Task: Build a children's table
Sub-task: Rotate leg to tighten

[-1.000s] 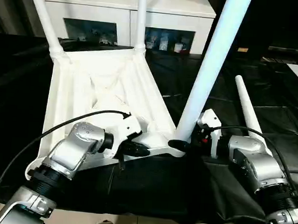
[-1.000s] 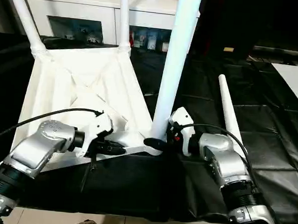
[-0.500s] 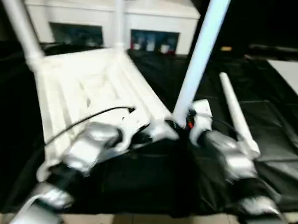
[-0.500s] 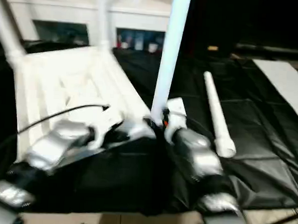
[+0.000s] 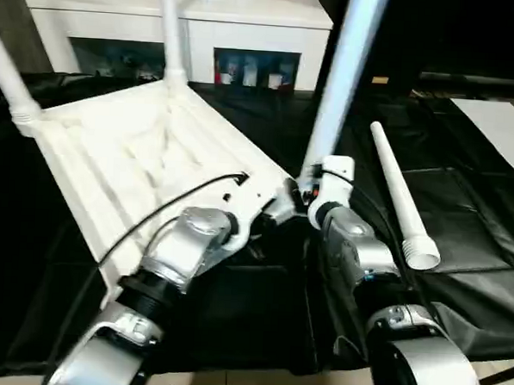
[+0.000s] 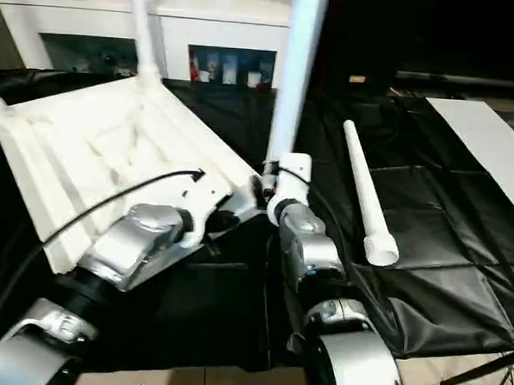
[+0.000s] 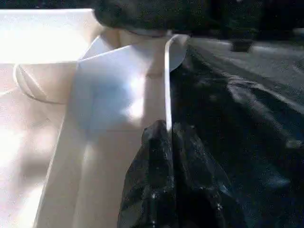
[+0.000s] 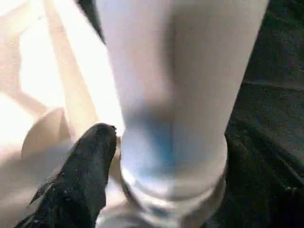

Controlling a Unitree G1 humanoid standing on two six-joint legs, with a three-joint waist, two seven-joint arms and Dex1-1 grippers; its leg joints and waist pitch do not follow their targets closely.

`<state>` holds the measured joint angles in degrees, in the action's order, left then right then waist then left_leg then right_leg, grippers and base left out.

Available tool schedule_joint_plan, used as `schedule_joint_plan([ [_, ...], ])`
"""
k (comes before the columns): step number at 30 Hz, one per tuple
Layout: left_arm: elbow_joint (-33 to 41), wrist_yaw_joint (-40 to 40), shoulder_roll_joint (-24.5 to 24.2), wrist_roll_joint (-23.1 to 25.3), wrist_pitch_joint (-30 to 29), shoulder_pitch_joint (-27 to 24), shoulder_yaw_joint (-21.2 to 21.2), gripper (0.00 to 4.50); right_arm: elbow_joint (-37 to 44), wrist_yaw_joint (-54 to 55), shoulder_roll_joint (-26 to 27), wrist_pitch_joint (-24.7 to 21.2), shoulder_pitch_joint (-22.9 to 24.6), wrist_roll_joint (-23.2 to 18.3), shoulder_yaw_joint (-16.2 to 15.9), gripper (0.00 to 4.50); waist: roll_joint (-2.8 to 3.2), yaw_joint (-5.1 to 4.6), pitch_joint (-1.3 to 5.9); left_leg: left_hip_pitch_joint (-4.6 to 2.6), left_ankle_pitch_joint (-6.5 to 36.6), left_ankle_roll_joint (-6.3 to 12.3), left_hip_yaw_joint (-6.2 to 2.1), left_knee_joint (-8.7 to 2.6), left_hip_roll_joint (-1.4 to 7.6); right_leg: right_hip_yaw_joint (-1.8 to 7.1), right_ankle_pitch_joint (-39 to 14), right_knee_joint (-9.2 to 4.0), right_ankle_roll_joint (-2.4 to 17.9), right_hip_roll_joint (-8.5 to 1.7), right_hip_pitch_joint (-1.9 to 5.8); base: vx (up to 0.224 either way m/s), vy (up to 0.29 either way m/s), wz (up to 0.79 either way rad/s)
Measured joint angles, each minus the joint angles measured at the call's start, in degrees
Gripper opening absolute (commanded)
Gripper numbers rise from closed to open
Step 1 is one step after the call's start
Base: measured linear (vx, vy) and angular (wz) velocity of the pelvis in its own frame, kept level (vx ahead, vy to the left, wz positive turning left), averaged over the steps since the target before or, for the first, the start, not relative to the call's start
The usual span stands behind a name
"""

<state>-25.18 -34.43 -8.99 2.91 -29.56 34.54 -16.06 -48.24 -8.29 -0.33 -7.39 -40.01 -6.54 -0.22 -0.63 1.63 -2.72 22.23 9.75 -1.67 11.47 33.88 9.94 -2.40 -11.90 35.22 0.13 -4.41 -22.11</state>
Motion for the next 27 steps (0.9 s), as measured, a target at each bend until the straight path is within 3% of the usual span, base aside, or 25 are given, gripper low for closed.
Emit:
schedule_joint_plan([
  [4, 1.3, -3.0, -2.7, -0.3, 1.3, -0.7, 0.0, 0.0, 5.8, -8.1, -3.8, -1.2, 3.0, 0.4, -2.9, 3.77, 0.02, 0.21, -0.01, 0.15, 0.0, 0.0, 0.0, -0.08, 0.01, -0.02, 0.0, -0.15, -0.1, 0.01, -0.11, 0.0, 0.0, 0.0],
  [8, 4.3, -9.3, -7.4, -1.4, 2.7, -2.7, -0.6, 0.0, 14.5, -22.9, -11.2, -2.2, 8.7, -0.7, -6.0, 3.77, 0.01, 0.7, -0.01, 0.29, 0.0, 0.07, 0.01, -0.09, 0.01, -0.05, -0.1, -0.28, -0.1, 0.01, -0.13, 0.0, 0.0, 0.0],
  [14, 9.6, -21.6, -15.0, -4.0, 5.4, -6.4, -2.9, 0.0, 19.0, -36.0, -17.4, -0.7, 13.1, -0.8, -9.7, 3.77, 0.01, 0.99, -0.01, 0.17, 0.0, 0.05, 0.02, -0.09, 0.02, -0.03, -0.1, -0.24, -0.1, 0.01, -0.08, 0.0, 0.0, 0.0],
  [19, 11.8, -25.2, -16.1, -4.5, 4.6, -7.2, -3.9, 0.0, 21.0, -40.1, -18.2, -0.9, 13.5, -1.5, -10.7, 3.77, -0.01, 2.03, -0.04, 0.19, 0.0, 0.05, 0.11, -0.02, -0.01, 0.03, -0.1, -0.25, -0.1, -0.06, -0.01, 0.0, 0.0, 0.0],
  [26, 12.2, -26.4, -16.9, -5.3, 4.5, -7.4, -4.0, 0.0, 22.7, -44.2, -19.0, -2.0, 13.5, -3.2, -10.7, 3.77, -0.06, 2.16, -0.05, 0.15, 0.0, 0.06, 0.11, -0.02, -0.01, -0.01, -0.1, -0.24, -0.1, -0.08, 0.06, 0.0, 0.0, 0.0],
  [27, 12.2, -26.5, -16.9, -5.4, 4.5, -7.4, -4.0, 0.0, 22.7, -44.6, -19.0, -2.1, 13.5, -3.3, -10.7, 3.51, -0.06, 2.17, -0.05, 0.15, 0.0, 0.06, 0.11, -0.02, -0.01, -0.01, -0.1, -0.24, -0.1, -0.08, 0.06, 0.0, 0.0, 0.0],
])
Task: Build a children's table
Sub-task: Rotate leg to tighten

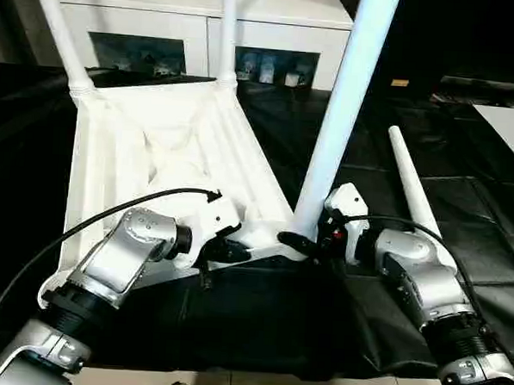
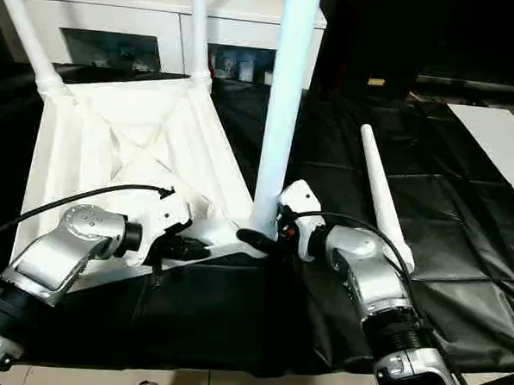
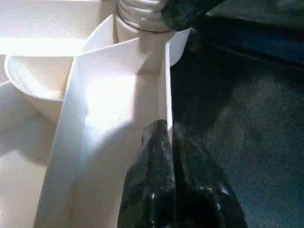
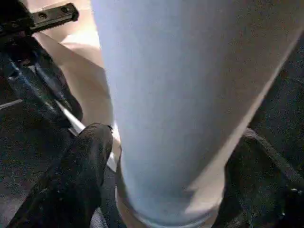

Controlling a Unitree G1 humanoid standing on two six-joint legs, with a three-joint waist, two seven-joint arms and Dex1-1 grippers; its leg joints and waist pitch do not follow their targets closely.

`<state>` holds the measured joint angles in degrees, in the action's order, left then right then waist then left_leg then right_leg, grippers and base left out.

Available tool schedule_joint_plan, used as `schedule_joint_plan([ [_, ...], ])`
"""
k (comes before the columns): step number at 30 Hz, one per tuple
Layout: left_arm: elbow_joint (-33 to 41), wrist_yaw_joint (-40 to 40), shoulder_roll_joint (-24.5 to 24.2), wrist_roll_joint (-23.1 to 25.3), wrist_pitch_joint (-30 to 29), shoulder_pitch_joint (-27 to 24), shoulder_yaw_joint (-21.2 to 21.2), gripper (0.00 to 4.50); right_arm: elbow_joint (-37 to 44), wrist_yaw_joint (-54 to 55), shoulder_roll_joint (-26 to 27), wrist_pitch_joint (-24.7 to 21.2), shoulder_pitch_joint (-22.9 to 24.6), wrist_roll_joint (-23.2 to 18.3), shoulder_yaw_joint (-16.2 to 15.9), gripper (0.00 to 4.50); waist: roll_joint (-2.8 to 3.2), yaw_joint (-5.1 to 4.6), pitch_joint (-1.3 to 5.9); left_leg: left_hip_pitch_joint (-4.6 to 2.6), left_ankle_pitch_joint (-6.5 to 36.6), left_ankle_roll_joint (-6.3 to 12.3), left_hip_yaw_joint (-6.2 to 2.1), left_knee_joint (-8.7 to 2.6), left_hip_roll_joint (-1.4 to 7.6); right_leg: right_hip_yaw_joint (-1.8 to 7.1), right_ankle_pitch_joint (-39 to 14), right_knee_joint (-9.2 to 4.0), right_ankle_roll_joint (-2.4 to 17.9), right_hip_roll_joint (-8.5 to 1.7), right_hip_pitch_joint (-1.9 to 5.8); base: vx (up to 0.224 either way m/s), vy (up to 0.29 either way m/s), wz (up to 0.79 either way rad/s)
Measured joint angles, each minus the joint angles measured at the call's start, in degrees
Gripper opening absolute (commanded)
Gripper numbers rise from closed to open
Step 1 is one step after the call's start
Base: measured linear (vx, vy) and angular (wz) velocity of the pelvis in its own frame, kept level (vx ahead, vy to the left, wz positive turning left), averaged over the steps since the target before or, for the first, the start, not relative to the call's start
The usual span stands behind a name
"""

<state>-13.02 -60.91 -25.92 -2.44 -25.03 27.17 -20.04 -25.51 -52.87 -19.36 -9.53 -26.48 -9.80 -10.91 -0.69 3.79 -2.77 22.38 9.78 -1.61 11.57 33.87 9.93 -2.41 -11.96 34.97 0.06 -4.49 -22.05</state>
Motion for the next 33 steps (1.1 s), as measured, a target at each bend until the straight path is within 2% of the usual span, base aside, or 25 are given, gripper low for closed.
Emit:
schedule_joint_plan([
  [4, 0.1, -0.3, -0.1, -0.1, 0.0, 0.0, 0.0, 0.0, 0.0, -0.8, -0.4, -0.5, 0.0, -0.6, 0.1, 3.4, -0.01, 0.11, 0.0, 0.01, 0.0, 0.0, 0.0, 0.0, 0.0, 0.0, 0.0, -0.01, 0.0, 0.0, 0.0, 0.0, 0.0, 0.0],
  [5, 0.1, -0.3, -0.1, -0.1, 0.0, -0.1, 0.0, 0.0, 0.0, -1.2, -0.7, -0.5, 0.1, -0.6, 0.1, 3.06, -0.02, 0.21, 0.0, 0.01, 0.0, 0.0, 0.0, 0.0, 0.0, 0.0, 0.0, -0.01, 0.0, 0.0, 0.0, 0.0, 0.0, 0.0],
  [10, 0.3, -0.3, -0.1, -0.1, 0.0, -0.2, -0.1, 0.0, 0.1, -1.6, -1.2, -0.5, 0.7, -1.0, 0.3, 2.73, -0.04, 0.34, 0.0, -0.01, 0.0, 0.0, 0.0, 0.01, 0.0, 0.0, 0.0, 0.01, 0.0, 0.0, 0.0, 0.0, 0.0, 0.0],
  [19, 0.1, 0.4, 0.7, 0.1, -0.5, -0.2, -0.2, 0.0, -0.3, -0.7, -1.0, 0.1, 0.7, 0.4, 0.0, 2.69, -0.07, 0.63, 0.03, -0.17, 0.0, 0.0, 0.0, 0.01, 0.0, 0.01, 0.0, 0.02, 0.0, 0.0, 0.12, 0.0, 0.0, 0.0],
  [25, -4.4, 8.5, 6.3, 1.7, -2.6, 2.2, 0.7, 0.0, -5.3, 12.3, 4.5, -1.1, -1.3, 1.6, 3.1, 2.67, -0.33, -0.41, 0.22, -0.48, 0.0, -0.02, 0.0, 0.02, -0.01, 0.05, 0.0, 0.03, 0.1, 0.0, 0.3, 0.0, 0.0, 0.0],
  [28, -8.3, 15.7, 11.3, 2.8, -4.6, 4.6, 1.9, 0.0, -10.2, 25.1, 9.9, -2.7, -4.9, 2.8, 6.1, 2.67, -0.33, -0.97, 0.21, -0.45, 0.0, -0.04, -0.01, 0.05, -0.02, 0.05, 0.1, 0.0, 0.1, 0.0, 0.19, 0.0, 0.0, 0.0],
  [30, -11.0, 21.3, 15.1, 4.0, -6.5, 6.7, 2.6, 0.0, -15.1, 37.4, 14.9, -3.4, -8.6, 2.7, 9.5, 2.67, -0.34, -1.67, 0.21, -0.43, 0.0, -0.04, -0.06, 0.06, -0.03, 0.04, 0.1, -0.03, 0.1, 0.0, 0.09, 0.0, 0.0, 0.0],
  [33, -12.7, 25.9, 18.4, 4.6, -7.1, 7.6, 2.9, 0.0, -19.3, 47.4, 18.1, -3.2, -11.9, 2.2, 11.8, 2.67, -0.36, -2.01, 0.23, -0.44, 0.0, -0.05, -0.11, 0.06, -0.05, 0.02, 0.0, -0.12, 0.1, -0.01, 0.05, 0.0, 0.0, 0.0],
])
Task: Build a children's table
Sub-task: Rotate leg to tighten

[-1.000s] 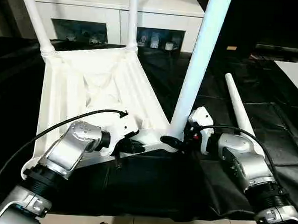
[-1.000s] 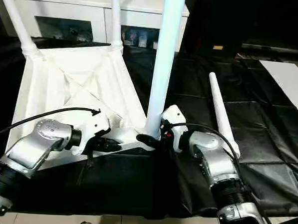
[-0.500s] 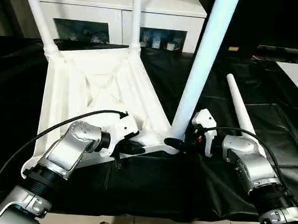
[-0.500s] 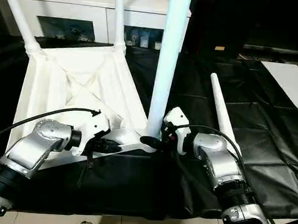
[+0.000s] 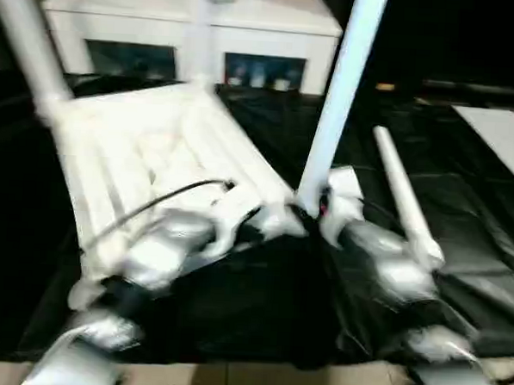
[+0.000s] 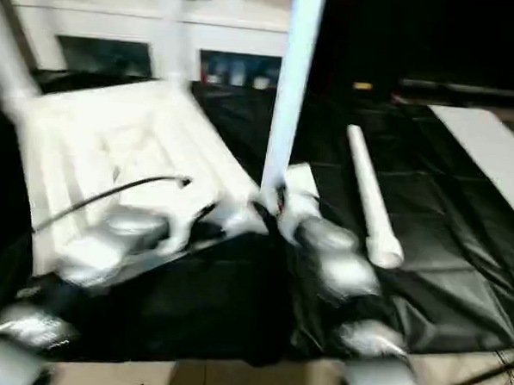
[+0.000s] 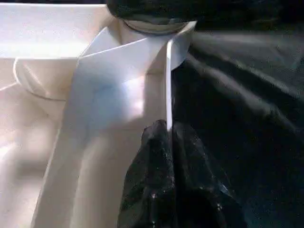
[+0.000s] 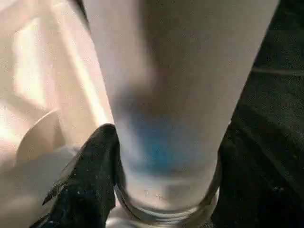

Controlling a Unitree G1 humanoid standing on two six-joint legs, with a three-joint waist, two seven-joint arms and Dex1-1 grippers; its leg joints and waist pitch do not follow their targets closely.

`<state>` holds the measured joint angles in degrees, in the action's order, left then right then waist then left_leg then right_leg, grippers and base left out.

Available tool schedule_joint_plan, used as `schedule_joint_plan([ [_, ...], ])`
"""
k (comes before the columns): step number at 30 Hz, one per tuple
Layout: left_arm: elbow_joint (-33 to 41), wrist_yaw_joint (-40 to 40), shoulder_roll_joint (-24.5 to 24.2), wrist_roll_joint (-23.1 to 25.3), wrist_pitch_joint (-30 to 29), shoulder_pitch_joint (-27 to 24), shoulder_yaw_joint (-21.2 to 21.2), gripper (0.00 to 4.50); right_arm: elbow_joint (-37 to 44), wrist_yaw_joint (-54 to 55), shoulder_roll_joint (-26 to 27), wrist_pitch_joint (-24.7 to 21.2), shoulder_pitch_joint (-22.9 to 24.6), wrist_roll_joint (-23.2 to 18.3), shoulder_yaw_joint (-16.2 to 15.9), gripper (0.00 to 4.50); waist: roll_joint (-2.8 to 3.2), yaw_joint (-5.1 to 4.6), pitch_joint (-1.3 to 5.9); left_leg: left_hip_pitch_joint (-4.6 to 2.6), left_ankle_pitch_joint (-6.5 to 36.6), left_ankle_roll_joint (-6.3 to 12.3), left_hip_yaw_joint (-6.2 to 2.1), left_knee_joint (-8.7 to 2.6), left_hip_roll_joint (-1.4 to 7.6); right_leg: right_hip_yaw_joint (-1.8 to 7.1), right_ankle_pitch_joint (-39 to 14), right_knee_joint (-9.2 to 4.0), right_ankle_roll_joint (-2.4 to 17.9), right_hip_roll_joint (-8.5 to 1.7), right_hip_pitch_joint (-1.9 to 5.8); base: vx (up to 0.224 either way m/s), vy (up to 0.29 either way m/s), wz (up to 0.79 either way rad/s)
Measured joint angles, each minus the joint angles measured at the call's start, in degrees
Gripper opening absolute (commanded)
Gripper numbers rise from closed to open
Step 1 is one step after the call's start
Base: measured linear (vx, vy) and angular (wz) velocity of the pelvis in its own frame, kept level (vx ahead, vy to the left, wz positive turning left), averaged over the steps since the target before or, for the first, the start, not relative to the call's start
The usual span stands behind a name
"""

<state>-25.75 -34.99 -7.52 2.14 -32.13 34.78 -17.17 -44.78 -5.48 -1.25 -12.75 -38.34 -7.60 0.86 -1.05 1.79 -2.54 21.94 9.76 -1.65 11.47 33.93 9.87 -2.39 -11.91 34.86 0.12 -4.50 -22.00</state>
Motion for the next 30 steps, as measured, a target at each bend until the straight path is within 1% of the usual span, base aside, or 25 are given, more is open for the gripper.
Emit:
schedule_joint_plan([
  [3, -2.4, 2.8, 1.9, 0.6, 0.7, 1.4, 0.0, 0.0, -4.0, 6.0, 2.4, 1.6, -2.7, 0.3, 1.3, 2.67, -0.05, 0.1, 0.04, 0.01, 0.0, 0.0, 0.0, -0.01, -0.01, 0.01, 0.0, 0.0, 0.0, 0.0, -0.01, 0.0, 0.0, 0.0],
  [5, -3.2, 3.7, 2.5, 1.1, 1.6, 1.6, 0.0, 0.0, -6.2, 6.8, 2.9, 3.4, -3.7, 1.1, 1.6, 2.67, -0.06, 0.17, 0.04, 0.04, 0.0, 0.0, 0.0, -0.01, -0.01, 0.01, 0.0, 0.0, 0.0, 0.0, 0.01, 0.0, 0.0, 0.0],
  [6, -3.2, 3.7, 2.5, 1.0, 1.7, 1.6, 0.0, 0.0, -6.5, 6.5, 2.9, 3.9, -3.8, 1.1, 1.8, 3.02, -0.07, 0.18, 0.04, 0.05, 0.0, 0.0, 0.0, -0.01, -0.01, 0.01, 0.0, 0.0, 0.0, 0.0, 0.02, 0.0, 0.0, 0.0],
  [7, -3.2, 3.7, 2.4, 1.0, 1.8, 1.7, 0.1, 0.0, -6.8, 6.1, 3.0, 4.5, -3.8, 1.1, 2.1, 3.22, -0.07, 0.17, 0.04, 0.06, 0.0, 0.0, 0.0, -0.01, -0.01, 0.01, 0.0, 0.01, 0.0, 0.0, 0.02, 0.0, 0.0, 0.0],
  [8, -3.2, 3.6, 2.0, 1.0, 2.0, 1.7, 0.1, 0.0, -6.9, 5.5, 2.9, 5.4, -3.8, 1.6, 2.0, 3.36, -0.07, 0.16, 0.04, 0.09, 0.0, 0.0, 0.0, -0.01, -0.01, 0.02, 0.1, 0.01, 0.0, 0.0, 0.0, 0.0, 0.0, 0.0],
  [10, -3.0, 3.2, 1.2, 1.0, 2.4, 1.6, 0.3, 0.0, -6.9, 3.8, 2.7, 6.1, -3.7, 2.5, 0.9, 3.46, -0.07, 0.13, 0.04, 0.16, 0.0, 0.0, 0.0, -0.02, 0.0, 0.01, 0.5, 0.01, 0.1, 0.0, -0.08, 0.0, 0.0, 0.0],
  [11, -2.6, 2.5, 0.2, 0.9, 2.8, 1.5, 0.4, 0.0, -5.8, 2.0, 2.4, 6.1, -3.0, 2.6, 0.2, 3.46, -0.06, 0.04, 0.03, 0.2, 0.0, -0.01, 0.01, -0.09, 0.01, 0.0, 0.5, 0.02, 0.0, 0.0, -0.18, 0.0, 0.0, 0.0],
  [13, -1.4, 1.1, -1.3, 0.7, 3.4, 0.9, 0.5, 0.0, -4.3, -1.3, 1.4, 6.1, -1.9, 2.5, -1.0, 3.73, -0.05, 0.02, 0.02, 0.31, 0.0, -0.03, 0.0, -0.17, 0.03, 0.0, 0.5, 0.05, -0.1, 0.02, -0.37, 0.0, 0.0, 0.0],
  [15, 0.8, -1.1, -3.2, 0.4, 4.2, -0.3, 0.4, 0.0, -1.2, -5.8, -0.4, 6.0, 0.0, 2.4, -2.1, 3.73, -0.03, 0.17, 0.02, 0.57, 0.0, -0.07, 0.0, -0.27, 0.05, -0.02, 0.5, 0.09, -0.1, 0.05, -0.7, 0.0, 0.0, 0.0],
  [17, 3.4, -4.0, -5.7, 0.2, 5.0, -1.8, -0.1, 0.0, 3.2, -12.8, -3.2, 5.6, 3.0, 1.0, -3.3, 3.73, 0.01, 0.42, 0.0, 0.68, -0.1, -0.06, 0.0, -0.27, 0.09, -0.04, 0.5, 0.11, -0.2, 0.08, -0.83, 0.0, 0.0, 0.0],
  [20, 5.2, -7.4, -8.1, -0.4, 6.2, -3.3, -0.1, 0.0, 7.3, -20.1, -6.7, 4.3, 5.5, -0.4, -3.6, 3.73, 0.01, 0.64, -0.01, 0.69, 0.0, -0.05, 0.04, -0.26, 0.09, 0.0, 0.4, 0.08, -0.2, 0.08, -0.83, 0.0, 0.0, 0.0],
  [22, 6.3, -9.9, -9.6, -0.9, 7.0, -4.2, -0.3, 0.0, 9.7, -24.6, -8.7, 4.2, 7.3, -1.3, -4.2, 3.73, 0.01, 0.71, -0.01, 0.68, 0.0, -0.06, 0.06, -0.23, 0.09, 0.02, 0.4, 0.07, -0.2, 0.08, -0.82, 0.0, 0.0, 0.0],
  [24, 7.9, -13.9, -12.2, -1.9, 8.8, -5.7, -0.8, 0.0, 12.3, -30.8, -11.6, 4.2, 9.5, -1.9, -5.9, 3.73, 0.02, 0.85, -0.01, 0.67, 0.0, -0.06, 0.06, -0.24, 0.09, 0.02, 0.4, 0.07, -0.2, 0.08, -0.82, 0.0, 0.0, 0.0],
  [26, 9.6, -18.2, -14.4, -3.0, 10.0, -7.1, -1.0, 0.0, 14.4, -37.0, -14.4, 4.2, 11.4, -2.7, -7.7, 3.73, 0.05, 1.32, -0.03, 0.66, 0.0, -0.06, 0.06, -0.23, 0.09, 0.02, 0.4, 0.08, -0.2, 0.08, -0.81, 0.0, 0.0, 0.0],
  [30, 10.9, -23.1, -16.7, -4.8, 10.1, -8.1, -1.5, 0.0, 17.1, -44.3, -17.5, 3.8, 12.6, -2.8, -9.9, 3.73, 0.06, 1.93, -0.05, 0.68, 0.0, -0.06, 0.09, -0.18, 0.08, 0.04, 0.5, 0.08, -0.2, 0.04, -0.76, 0.0, 0.0, 0.0],
])
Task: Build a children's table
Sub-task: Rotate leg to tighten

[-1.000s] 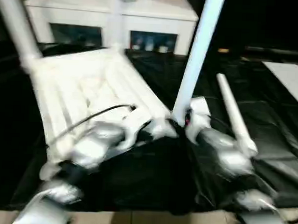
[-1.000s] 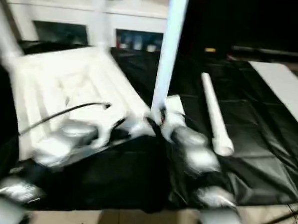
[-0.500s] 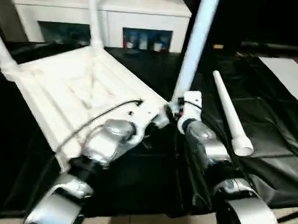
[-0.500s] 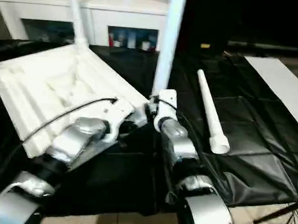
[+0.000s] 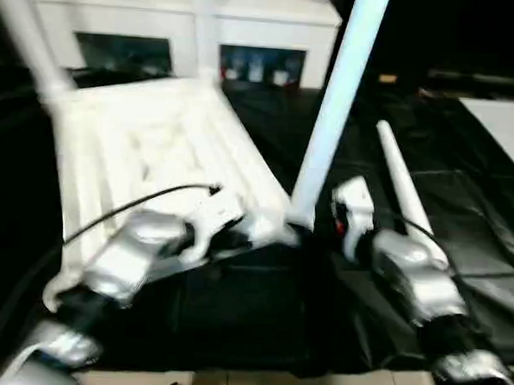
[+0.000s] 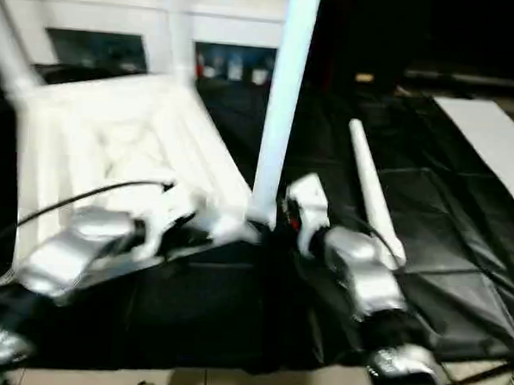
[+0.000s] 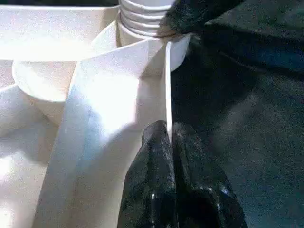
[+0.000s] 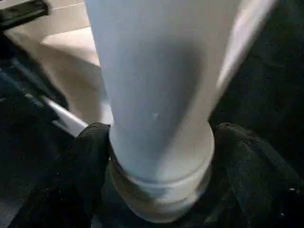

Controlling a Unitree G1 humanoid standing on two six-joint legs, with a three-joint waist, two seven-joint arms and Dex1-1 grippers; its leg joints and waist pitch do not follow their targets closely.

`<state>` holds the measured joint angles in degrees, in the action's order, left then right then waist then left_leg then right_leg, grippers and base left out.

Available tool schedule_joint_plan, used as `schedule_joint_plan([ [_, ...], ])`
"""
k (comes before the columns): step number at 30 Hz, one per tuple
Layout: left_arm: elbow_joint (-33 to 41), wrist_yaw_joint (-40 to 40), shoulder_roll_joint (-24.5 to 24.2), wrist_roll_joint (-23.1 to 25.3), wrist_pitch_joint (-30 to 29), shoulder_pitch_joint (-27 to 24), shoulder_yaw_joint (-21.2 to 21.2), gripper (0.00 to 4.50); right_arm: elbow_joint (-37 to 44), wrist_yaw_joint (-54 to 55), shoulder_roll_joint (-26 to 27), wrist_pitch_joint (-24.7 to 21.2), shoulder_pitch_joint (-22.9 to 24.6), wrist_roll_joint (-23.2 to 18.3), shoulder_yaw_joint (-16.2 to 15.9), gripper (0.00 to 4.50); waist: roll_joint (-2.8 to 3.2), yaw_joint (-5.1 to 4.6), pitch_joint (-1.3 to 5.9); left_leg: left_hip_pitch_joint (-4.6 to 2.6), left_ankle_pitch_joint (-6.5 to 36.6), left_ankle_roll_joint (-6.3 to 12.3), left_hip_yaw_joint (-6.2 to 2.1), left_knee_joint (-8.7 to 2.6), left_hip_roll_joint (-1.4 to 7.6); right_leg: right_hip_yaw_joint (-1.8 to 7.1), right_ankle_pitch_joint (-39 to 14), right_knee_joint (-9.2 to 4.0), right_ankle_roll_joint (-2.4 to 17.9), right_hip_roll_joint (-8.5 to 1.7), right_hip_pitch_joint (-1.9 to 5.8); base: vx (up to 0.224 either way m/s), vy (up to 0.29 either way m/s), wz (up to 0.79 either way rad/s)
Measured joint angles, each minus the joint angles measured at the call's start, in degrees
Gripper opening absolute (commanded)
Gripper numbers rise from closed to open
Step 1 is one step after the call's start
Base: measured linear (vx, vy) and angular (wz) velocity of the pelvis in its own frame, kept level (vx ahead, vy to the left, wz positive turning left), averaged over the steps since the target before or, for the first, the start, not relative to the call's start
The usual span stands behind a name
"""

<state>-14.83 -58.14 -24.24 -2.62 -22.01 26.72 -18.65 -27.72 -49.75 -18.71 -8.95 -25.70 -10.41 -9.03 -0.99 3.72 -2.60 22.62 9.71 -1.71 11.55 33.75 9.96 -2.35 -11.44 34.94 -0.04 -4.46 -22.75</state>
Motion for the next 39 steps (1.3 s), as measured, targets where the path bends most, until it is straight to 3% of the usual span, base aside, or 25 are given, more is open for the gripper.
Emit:
schedule_joint_plan([
  [9, 0.0, -1.3, -0.6, 0.0, 0.4, 0.0, -0.2, 0.0, -0.1, -4.6, -1.5, 0.3, -0.5, 0.4, -1.1, 3.73, -0.07, 0.0, 0.0, 0.01, 0.0, 0.0, 0.02, 0.08, -0.01, 0.0, 0.0, 0.01, 0.0, -0.03, 0.03, 0.0, 0.0, 0.0],
  [17, 0.0, -1.9, -0.9, 0.0, 0.4, 0.0, -0.2, 0.0, -0.4, -5.3, -1.7, -0.4, -0.9, 0.7, -0.8, 3.11, -0.14, 0.08, 0.01, 0.0, 0.0, 0.01, 0.02, 0.11, -0.01, 0.0, 0.0, 0.01, 0.0, -0.03, 0.04, 0.0, 0.0, 0.0],
  [18, 0.0, -2.0, -0.9, 0.0, 0.4, 0.0, -0.2, 0.0, -0.5, -5.5, -1.6, -0.4, -0.9, 0.7, -0.7, 2.88, -0.14, 0.1, 0.01, 0.0, 0.0, 0.01, 0.02, 0.11, -0.01, 0.0, 0.0, 0.02, 0.0, -0.03, 0.04, 0.0, 0.0, 0.0],
  [22, 0.0, -1.8, -0.8, 0.0, 0.5, -0.1, -0.2, 0.0, -1.2, -4.2, -0.2, -0.6, -0.9, 0.3, 0.1, 2.73, -0.21, -0.11, 0.05, -0.03, 0.0, 0.01, 0.02, 0.12, 0.0, 0.0, 0.0, 0.08, 0.0, -0.03, 0.04, 0.0, 0.0, 0.0],
  [26, -1.8, 2.9, 2.0, 1.7, -0.1, 0.4, 0.4, 0.0, -4.6, 6.0, 4.5, 0.5, -1.6, 1.4, 1.9, 2.7, -0.28, -0.89, 0.11, -0.24, 0.0, 0.0, 0.02, 0.15, 0.0, 0.03, 0.2, 0.11, 0.3, -0.03, 0.11, 0.0, 0.0, 0.0],
  [30, -7.0, 11.4, 8.4, 4.3, -2.7, 3.9, 0.9, 0.0, -9.7, 22.6, 10.8, 0.3, -4.8, 3.7, 4.5, 2.69, -0.29, -1.73, 0.11, -0.71, 0.0, -0.01, -0.01, 0.16, -0.01, 0.04, 0.1, 0.05, 0.1, -0.03, 0.42, 0.0, 0.0, 0.0],
  [34, -12.9, 21.6, 15.9, 5.4, -6.0, 8.0, 1.7, 0.0, -15.6, 40.6, 16.3, -2.0, -10.0, 4.5, 8.1, 2.69, -0.27, -1.81, 0.11, -0.76, 0.0, -0.02, -0.07, 0.15, -0.07, 0.01, 0.1, -0.14, 0.1, -0.05, 0.35, 0.0, 0.0, 0.0],
  [38, -15.8, 25.2, 18.5, 6.1, -5.6, 9.6, 1.8, 0.0, -19.2, 46.9, 18.1, -1.3, -12.4, 4.8, 9.0, 2.69, -0.22, -1.71, 0.15, -0.8, 0.0, -0.01, -0.1, 0.08, -0.1, -0.03, 0.0, -0.5, 0.0, -0.05, 0.36, 0.0, 0.0, 0.0],
  [39, -16.1, 25.2, 18.6, 6.3, -5.2, 9.6, 1.8, 0.0, -19.6, 47.0, 18.1, -0.7, -12.5, 5.2, 9.0, 3.24, -0.19, -1.7, 0.17, -0.8, 0.0, 0.0, -0.1, 0.05, -0.1, -0.05, 0.0, -0.59, 0.0, -0.05, 0.42, 0.0, 0.0, 0.0],
])
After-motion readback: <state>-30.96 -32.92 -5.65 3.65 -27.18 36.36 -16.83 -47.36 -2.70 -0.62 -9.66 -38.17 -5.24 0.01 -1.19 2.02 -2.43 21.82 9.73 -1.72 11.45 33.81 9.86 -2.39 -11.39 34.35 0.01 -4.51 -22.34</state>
